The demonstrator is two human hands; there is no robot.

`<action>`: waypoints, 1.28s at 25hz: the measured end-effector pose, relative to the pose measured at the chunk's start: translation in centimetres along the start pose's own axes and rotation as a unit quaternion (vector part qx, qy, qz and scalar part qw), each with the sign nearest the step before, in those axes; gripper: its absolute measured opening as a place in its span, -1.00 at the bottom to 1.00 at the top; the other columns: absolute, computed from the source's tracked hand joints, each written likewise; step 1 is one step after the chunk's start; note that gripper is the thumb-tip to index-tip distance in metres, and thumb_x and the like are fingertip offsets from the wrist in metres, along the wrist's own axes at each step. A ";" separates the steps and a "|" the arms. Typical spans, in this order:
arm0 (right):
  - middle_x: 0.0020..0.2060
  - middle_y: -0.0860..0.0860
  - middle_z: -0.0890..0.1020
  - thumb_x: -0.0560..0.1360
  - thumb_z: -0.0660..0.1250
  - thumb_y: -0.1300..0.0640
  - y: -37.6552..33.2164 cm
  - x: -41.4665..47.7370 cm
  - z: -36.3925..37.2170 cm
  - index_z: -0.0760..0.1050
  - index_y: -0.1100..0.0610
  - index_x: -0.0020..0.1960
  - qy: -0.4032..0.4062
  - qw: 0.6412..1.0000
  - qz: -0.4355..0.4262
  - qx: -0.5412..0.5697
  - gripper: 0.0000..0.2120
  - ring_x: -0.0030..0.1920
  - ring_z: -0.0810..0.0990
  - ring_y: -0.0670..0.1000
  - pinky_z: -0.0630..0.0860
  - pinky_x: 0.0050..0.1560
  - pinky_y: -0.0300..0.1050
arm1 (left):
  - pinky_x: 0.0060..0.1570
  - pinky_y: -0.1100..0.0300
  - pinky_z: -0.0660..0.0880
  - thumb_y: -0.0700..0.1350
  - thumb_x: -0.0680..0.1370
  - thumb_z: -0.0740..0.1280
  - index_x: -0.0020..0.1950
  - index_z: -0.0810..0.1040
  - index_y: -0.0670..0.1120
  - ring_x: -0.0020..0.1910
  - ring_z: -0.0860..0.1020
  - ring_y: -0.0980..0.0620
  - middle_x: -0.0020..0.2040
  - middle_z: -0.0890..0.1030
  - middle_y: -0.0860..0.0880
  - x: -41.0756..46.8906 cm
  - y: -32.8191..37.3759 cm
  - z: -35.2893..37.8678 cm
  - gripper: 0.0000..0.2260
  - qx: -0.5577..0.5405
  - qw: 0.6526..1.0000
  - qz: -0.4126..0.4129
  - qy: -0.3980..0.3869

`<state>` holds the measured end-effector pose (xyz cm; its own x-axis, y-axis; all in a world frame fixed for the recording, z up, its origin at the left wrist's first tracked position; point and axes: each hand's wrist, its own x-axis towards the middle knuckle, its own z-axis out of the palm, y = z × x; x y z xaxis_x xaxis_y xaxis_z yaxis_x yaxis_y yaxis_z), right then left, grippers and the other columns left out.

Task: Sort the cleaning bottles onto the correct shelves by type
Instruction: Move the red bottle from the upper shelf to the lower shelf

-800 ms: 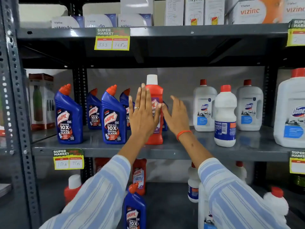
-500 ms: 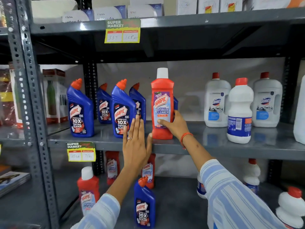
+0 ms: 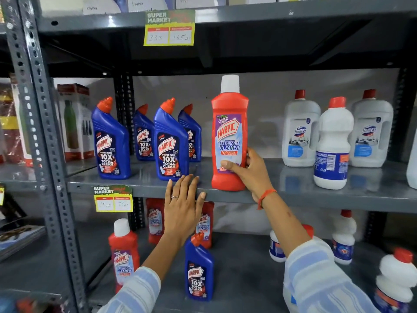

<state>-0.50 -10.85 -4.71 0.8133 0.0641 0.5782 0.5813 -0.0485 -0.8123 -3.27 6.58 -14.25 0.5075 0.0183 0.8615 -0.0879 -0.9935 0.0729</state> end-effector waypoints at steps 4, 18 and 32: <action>0.08 0.00 0.64 0.32 0.52 0.17 -1.1 -3.1 -1.5 0.45 0.04 0.16 -0.009 0.999 -0.024 0.037 -0.54 0.05 0.63 -0.04 0.59 0.04 -0.15 | 0.48 -0.03 -0.01 0.11 0.59 0.03 0.46 0.28 -0.12 0.50 0.19 -0.04 0.49 0.28 -0.09 -1.3 0.8 0.2 -0.49 -0.020 0.999 -0.023 0.034; 0.19 0.23 0.58 0.29 0.47 0.46 18.5 -17.3 -1.6 0.33 0.27 0.31 -0.109 0.967 0.225 0.046 -0.36 0.09 0.62 0.01 0.60 0.13 -0.03 | 0.49 -0.04 -0.04 0.36 0.48 0.10 0.53 0.02 -0.18 0.54 0.02 -0.02 0.55 0.05 -0.10 -22.3 -3.5 8.6 -0.17 -0.073 0.957 -0.078 -0.269; 0.29 0.19 0.50 0.31 0.47 0.40 28.3 -15.2 -2.4 0.27 0.19 0.37 -0.152 0.924 0.350 -0.029 -0.30 0.28 0.49 0.19 0.41 0.33 0.22 | 0.38 -0.10 0.27 0.37 0.49 -0.11 0.44 0.31 -0.20 0.42 0.35 -0.11 0.44 0.39 -0.14 -26.8 -6.9 12.6 -0.21 -0.006 0.898 -0.075 -0.433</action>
<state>3.64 -15.56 -36.33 0.9512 0.2740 -0.1418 -0.0761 -0.2370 -0.9685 -5.46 11.48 -44.13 0.9903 0.0523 0.1287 0.0305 -0.9857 0.1658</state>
